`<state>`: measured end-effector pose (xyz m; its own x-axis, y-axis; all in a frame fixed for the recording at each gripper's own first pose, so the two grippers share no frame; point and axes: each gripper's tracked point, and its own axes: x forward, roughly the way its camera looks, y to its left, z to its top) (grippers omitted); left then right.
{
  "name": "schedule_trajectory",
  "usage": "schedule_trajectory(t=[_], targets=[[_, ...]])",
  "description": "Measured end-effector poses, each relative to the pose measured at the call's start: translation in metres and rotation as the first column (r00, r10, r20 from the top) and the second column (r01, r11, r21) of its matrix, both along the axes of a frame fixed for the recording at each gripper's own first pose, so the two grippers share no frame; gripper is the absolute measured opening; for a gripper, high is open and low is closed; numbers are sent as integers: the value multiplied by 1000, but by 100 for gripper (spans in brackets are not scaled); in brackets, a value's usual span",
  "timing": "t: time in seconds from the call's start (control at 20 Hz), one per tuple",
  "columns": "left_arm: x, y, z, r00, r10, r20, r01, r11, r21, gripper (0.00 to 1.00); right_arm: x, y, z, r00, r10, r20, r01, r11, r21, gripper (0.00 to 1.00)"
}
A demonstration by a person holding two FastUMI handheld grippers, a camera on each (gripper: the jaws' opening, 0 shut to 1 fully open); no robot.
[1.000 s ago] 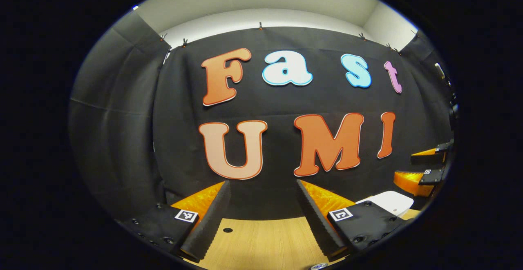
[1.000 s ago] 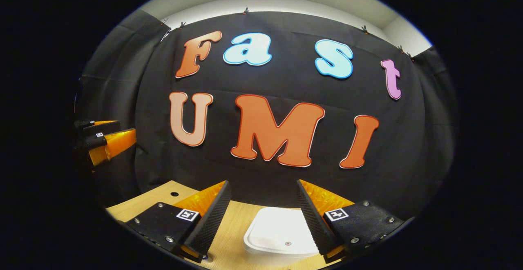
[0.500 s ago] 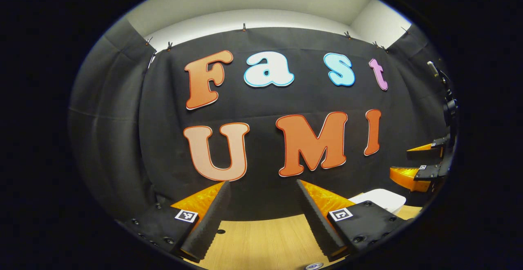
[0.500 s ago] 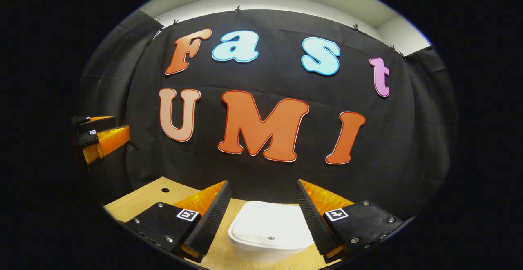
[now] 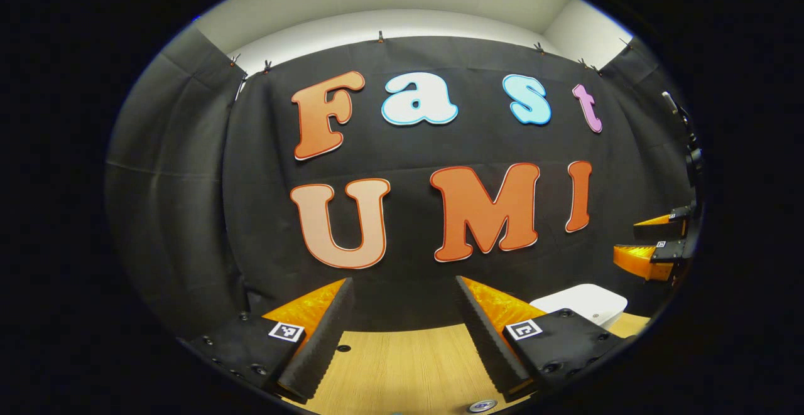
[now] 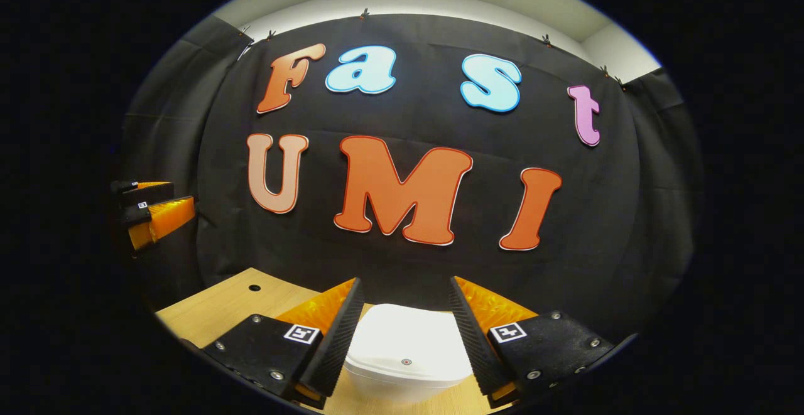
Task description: Press the lid of the desktop garbage bin to open it, pick up the crumpled paper on the desktop and throw it into the bin, then pick up the pop can on the desktop and drop it into the bin, and finally close the garbage bin lid.
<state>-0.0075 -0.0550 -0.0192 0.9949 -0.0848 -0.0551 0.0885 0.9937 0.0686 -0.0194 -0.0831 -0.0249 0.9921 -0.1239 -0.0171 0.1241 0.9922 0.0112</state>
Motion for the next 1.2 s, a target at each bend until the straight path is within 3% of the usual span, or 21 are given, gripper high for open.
schedule_trajectory(t=[0.15,0.2,0.35,0.5,0.6,0.8,1.2], targets=[[0,-3,-5,1000,3,-3,-3,1000,8,100,7,-4,-10,999,14,-30,-13,1000,13,76],[1,-5,-6,1000,3,-5,-3,1000,8,100,8,-7,-12,999,11,-33,-10,1000,13,69],[0,-4,-12,1000,11,-16,-11,1000,21,100,16,-13,-26,998,9,-57,-8,1000,19,45],[1,-3,-21,999,24,-34,-23,999,30,99,22,-21,-44,996,2,-92,3,999,50,14],[0,-1,-23,999,34,-41,-33,999,35,100,26,-19,-54,995,31,-95,-23,996,86,1],[1,-2,-31,997,52,-60,-49,998,43,100,32,-19,-75,990,57,-132,-48,997,67,1],[-8,-6,-60,990,71,-119,-63,995,76,100,37,3,-152,949,122,-291,-109,992,62,1]])
